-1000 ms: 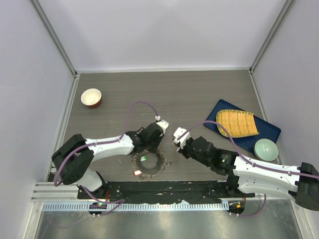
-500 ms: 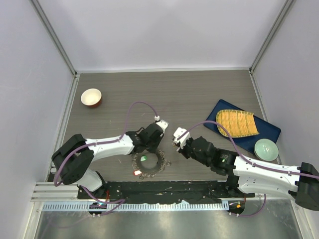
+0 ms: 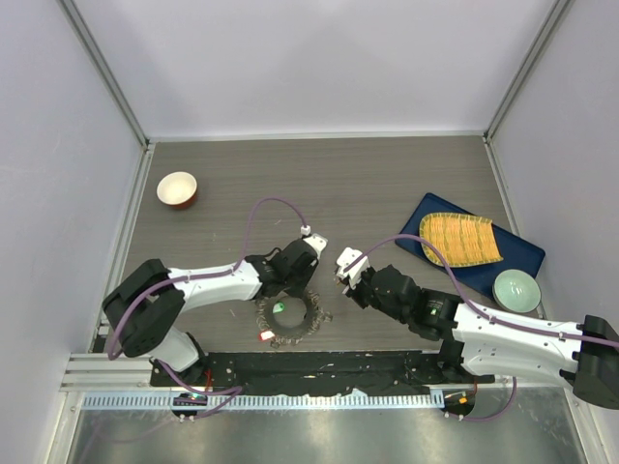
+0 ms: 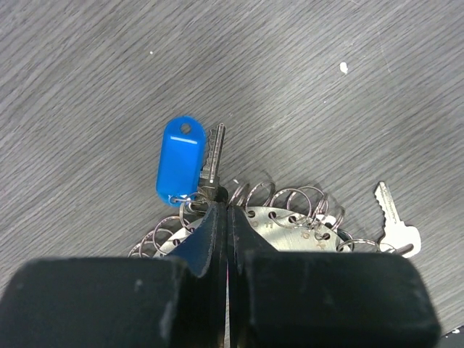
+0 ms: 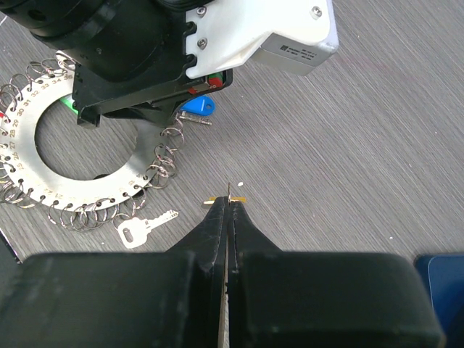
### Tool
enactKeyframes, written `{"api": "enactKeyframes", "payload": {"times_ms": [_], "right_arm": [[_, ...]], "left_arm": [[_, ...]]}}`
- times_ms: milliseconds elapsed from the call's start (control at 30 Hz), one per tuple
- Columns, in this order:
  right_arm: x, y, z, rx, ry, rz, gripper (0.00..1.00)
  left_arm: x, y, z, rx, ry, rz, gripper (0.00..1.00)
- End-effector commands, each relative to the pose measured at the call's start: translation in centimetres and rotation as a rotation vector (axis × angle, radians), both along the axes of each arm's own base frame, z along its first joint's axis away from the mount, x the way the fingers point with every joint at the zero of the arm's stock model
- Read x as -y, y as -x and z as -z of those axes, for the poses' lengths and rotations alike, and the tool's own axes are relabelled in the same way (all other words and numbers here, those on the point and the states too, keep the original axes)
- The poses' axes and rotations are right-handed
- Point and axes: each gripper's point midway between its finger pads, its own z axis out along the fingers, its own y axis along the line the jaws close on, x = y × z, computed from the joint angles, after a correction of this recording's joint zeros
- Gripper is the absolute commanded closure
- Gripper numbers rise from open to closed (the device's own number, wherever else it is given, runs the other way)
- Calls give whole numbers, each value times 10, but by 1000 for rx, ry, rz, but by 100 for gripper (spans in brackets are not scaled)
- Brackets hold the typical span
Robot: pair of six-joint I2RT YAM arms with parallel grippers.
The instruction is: Put the keys on the keyring
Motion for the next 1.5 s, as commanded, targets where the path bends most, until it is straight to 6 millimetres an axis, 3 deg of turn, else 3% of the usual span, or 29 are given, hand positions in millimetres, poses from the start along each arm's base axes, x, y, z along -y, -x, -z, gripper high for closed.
{"api": "enactKeyframes", "payload": {"times_ms": [0, 267, 333, 400, 433, 500, 533, 567, 700, 833, 967, 1133, 1300, 1467], "right_arm": [[-6, -2, -20, 31, -73, 2, 99], [-9, 4, -32, 39, -90, -42, 99], [-11, 5, -36, 41, -99, -56, 99], [-13, 9, -39, 42, -105, -82, 99], [-15, 9, -42, 45, -108, -92, 99], [-14, 12, -37, 34, -72, -110, 99], [-15, 12, -41, 38, -73, -114, 99], [-14, 12, -39, 33, -53, -117, 99], [-14, 11, -47, 34, -12, -125, 99], [-15, 12, -45, 36, 42, -162, 99], [-22, 14, -44, 52, 72, -215, 99], [-22, 13, -36, 74, 137, -248, 99], [-25, 15, -13, 57, 157, -275, 99], [-35, 17, -6, 42, 147, -299, 99]], "left_arm": [[13, -9, -29, 84, 94, 35, 100], [20, -14, -74, 316, 247, 180, 100], [20, -9, -74, 338, 265, 222, 100], [27, -5, -89, 398, 315, 295, 100], [25, -1, -83, 405, 315, 321, 100], [29, -3, -101, 502, 356, 369, 100], [31, 7, -97, 497, 379, 429, 100], [34, 8, -108, 538, 412, 452, 100], [38, 19, -116, 634, 441, 579, 100], [39, 31, -110, 685, 457, 671, 100], [42, 39, -117, 742, 512, 716, 100], [40, 41, -119, 769, 549, 699, 100], [38, 42, -106, 681, 554, 655, 100], [38, 51, -95, 584, 591, 631, 100]]}}
